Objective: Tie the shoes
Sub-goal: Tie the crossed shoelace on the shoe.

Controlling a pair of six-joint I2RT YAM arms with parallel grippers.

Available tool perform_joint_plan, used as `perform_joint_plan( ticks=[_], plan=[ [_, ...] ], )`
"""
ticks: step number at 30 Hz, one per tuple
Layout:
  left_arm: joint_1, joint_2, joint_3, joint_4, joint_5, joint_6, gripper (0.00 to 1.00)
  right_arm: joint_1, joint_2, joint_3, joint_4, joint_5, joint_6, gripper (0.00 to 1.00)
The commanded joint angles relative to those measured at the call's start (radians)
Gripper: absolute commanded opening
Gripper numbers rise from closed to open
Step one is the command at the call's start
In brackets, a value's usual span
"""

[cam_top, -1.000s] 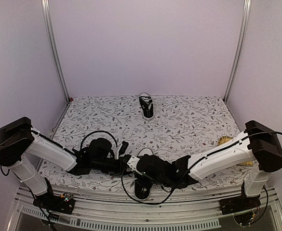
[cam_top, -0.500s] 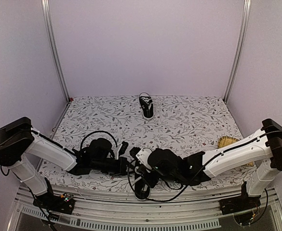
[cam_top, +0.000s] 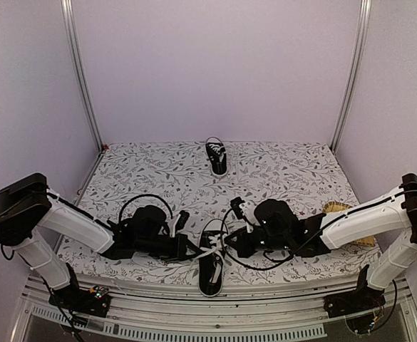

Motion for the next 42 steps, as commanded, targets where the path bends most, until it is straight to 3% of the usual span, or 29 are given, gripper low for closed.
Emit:
perform_joint_plan(
  ticks=[1, 7, 14, 20, 27, 36, 40, 42],
  plan=[
    [0.01, 0.0, 0.007, -0.03, -0.03, 0.017, 0.0, -0.041, -0.004, -0.026, 0.076, -0.096, 0.083, 0.02],
    [0.012, -0.036, -0.027, -0.047, -0.074, 0.007, 0.0, -0.069, 0.015, -0.059, 0.153, -0.181, 0.116, 0.03],
    [0.01, -0.048, -0.007, -0.042, -0.03, 0.047, 0.0, -0.074, -0.018, -0.076, 0.184, -0.236, 0.113, 0.37],
    [0.01, -0.046, 0.014, -0.042, -0.019, 0.06, 0.0, -0.075, -0.074, -0.074, 0.157, -0.226, 0.083, 0.49],
    [0.008, -0.038, 0.013, -0.036, -0.013, 0.058, 0.0, -0.074, -0.043, -0.021, 0.132, -0.291, 0.013, 0.51],
    [0.008, -0.029, 0.016, -0.03, -0.009, 0.056, 0.0, -0.071, 0.042, 0.067, 0.095, -0.249, -0.004, 0.58],
    [0.008, -0.022, 0.018, -0.026, -0.006, 0.055, 0.0, -0.068, 0.094, 0.101, 0.088, -0.227, 0.007, 0.57],
    [0.008, -0.019, 0.02, -0.025, -0.004, 0.054, 0.0, -0.069, 0.11, 0.11, 0.09, -0.223, 0.013, 0.5]
  ],
)
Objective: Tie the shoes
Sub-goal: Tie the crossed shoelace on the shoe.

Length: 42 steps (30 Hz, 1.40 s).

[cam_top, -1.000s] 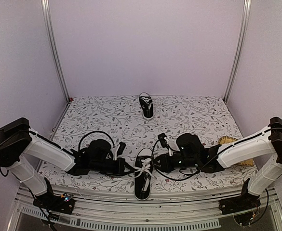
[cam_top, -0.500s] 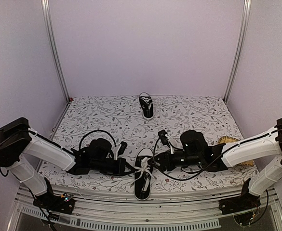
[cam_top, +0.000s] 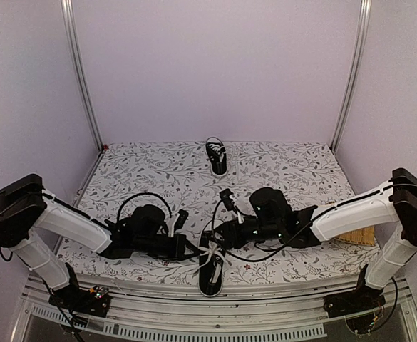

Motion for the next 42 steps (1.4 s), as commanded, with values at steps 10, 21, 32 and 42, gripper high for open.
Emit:
perform_joint_plan(
  ticks=[10, 21, 32, 42],
  plan=[
    [0.008, 0.006, -0.027, 0.022, -0.015, -0.013, 0.0, -0.018, 0.042, 0.011, -0.068, 0.147, 0.108, 0.02],
    [0.008, -0.036, -0.127, 0.05, -0.05, -0.067, 0.0, -0.084, 0.041, -0.035, -0.068, 0.141, 0.155, 0.02],
    [0.008, -0.051, -0.145, 0.066, -0.05, -0.066, 0.0, -0.103, 0.031, -0.054, -0.063, 0.126, 0.148, 0.04],
    [-0.006, -0.036, -0.076, 0.079, -0.014, -0.016, 0.0, -0.108, -0.132, -0.116, -0.08, 0.103, 0.123, 0.59]
  ],
)
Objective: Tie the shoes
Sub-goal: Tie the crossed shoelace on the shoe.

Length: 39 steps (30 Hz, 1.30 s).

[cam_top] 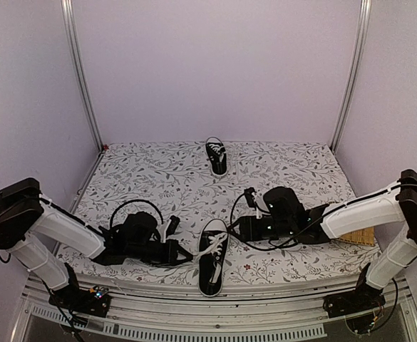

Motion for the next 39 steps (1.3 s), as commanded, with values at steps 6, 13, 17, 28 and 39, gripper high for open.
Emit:
perform_joint_plan(
  ticks=[6, 13, 17, 28, 39],
  plan=[
    [-0.01, 0.004, 0.036, 0.026, 0.002, 0.032, 0.0, 0.014, -0.144, -0.065, 0.036, -0.092, -0.004, 0.58],
    [-0.014, 0.003, 0.032, 0.033, 0.0, 0.025, 0.0, 0.086, -0.017, 0.037, 0.039, -0.109, -0.005, 0.41],
    [-0.017, 0.0, 0.03, 0.033, -0.004, 0.023, 0.0, 0.099, 0.038, 0.079, 0.058, -0.123, -0.008, 0.41],
    [-0.019, -0.009, 0.028, 0.031, -0.012, 0.021, 0.0, 0.102, 0.077, 0.077, 0.059, -0.101, 0.01, 0.22],
    [-0.02, -0.015, 0.027, 0.04, -0.027, 0.009, 0.23, 0.101, -0.049, -0.013, 0.016, -0.014, 0.047, 0.03]
  ],
)
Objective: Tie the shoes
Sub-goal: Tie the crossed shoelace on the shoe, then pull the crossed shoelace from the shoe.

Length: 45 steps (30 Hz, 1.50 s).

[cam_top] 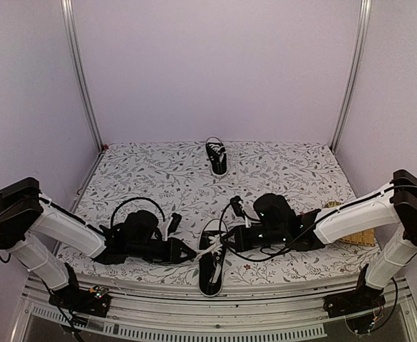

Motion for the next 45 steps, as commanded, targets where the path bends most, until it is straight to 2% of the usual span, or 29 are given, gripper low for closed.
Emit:
perform_joint_plan(
  ticks=[1, 5, 11, 20, 21, 23, 25, 28, 31, 38, 45],
  plan=[
    [-0.006, -0.016, 0.001, 0.029, -0.018, 0.0, 0.28, 0.003, -0.099, -0.059, -0.032, 0.06, 0.028, 0.02],
    [-0.007, -0.022, 0.001, 0.031, -0.022, 0.0, 0.4, 0.003, -0.165, -0.138, -0.044, 0.075, 0.06, 0.02],
    [-0.008, -0.023, 0.004, 0.046, -0.029, 0.003, 0.5, 0.003, -0.229, -0.228, -0.045, 0.076, 0.103, 0.02],
    [-0.018, -0.034, 0.012, 0.063, -0.065, 0.023, 0.51, 0.003, -0.277, -0.297, -0.039, 0.077, 0.136, 0.05],
    [-0.02, -0.04, 0.012, 0.06, -0.071, 0.028, 0.51, 0.003, -0.278, -0.298, -0.039, 0.077, 0.135, 0.08],
    [-0.022, -0.057, 0.007, 0.052, -0.087, 0.031, 0.51, 0.003, -0.28, -0.296, -0.038, 0.076, 0.134, 0.25],
    [-0.021, -0.08, 0.003, 0.047, -0.105, 0.034, 0.52, 0.003, -0.29, -0.297, -0.039, 0.081, 0.131, 0.37],
    [-0.016, -0.094, 0.045, -0.019, -0.12, 0.067, 0.53, -0.008, -0.315, -0.289, -0.043, 0.088, 0.126, 0.47],
    [-0.013, -0.067, 0.113, -0.11, -0.122, 0.084, 0.51, -0.044, -0.315, -0.26, -0.044, 0.076, 0.123, 0.53],
    [-0.007, 0.029, 0.171, -0.113, -0.089, 0.06, 0.48, -0.061, -0.172, -0.134, -0.032, 0.067, 0.126, 0.55],
    [-0.007, 0.1, 0.183, -0.066, -0.045, 0.022, 0.44, -0.069, -0.019, -0.063, 0.054, 0.017, 0.185, 0.49]
  ],
)
